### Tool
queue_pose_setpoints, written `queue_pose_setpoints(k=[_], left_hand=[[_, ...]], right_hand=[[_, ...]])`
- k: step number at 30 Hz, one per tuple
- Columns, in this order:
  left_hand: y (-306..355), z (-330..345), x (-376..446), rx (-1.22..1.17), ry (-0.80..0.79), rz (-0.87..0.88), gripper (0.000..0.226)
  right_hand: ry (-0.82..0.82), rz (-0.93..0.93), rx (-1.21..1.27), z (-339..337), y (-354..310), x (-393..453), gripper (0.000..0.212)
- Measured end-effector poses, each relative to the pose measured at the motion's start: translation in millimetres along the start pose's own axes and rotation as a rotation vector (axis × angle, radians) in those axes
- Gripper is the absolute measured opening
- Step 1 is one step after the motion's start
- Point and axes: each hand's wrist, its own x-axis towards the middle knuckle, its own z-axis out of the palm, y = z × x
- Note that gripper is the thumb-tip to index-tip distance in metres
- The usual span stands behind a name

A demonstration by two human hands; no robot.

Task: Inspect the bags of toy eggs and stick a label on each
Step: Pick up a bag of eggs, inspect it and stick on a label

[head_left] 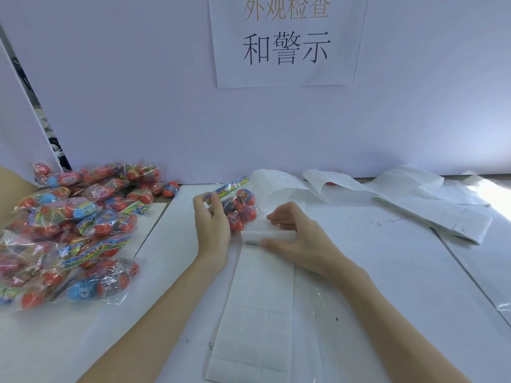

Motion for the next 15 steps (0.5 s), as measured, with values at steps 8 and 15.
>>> queue_pose_setpoints(k=[8,15], left_hand=[[16,-9,2,-0.021,-0.268,0.194,0.044],[20,-7,-10,0.168,-0.498,0.188,0.021]], right_hand=[[0.180,0.053,0.179,-8,7,5,0.021],[0.182,0.018,0.149,-5,8,7,0.018]])
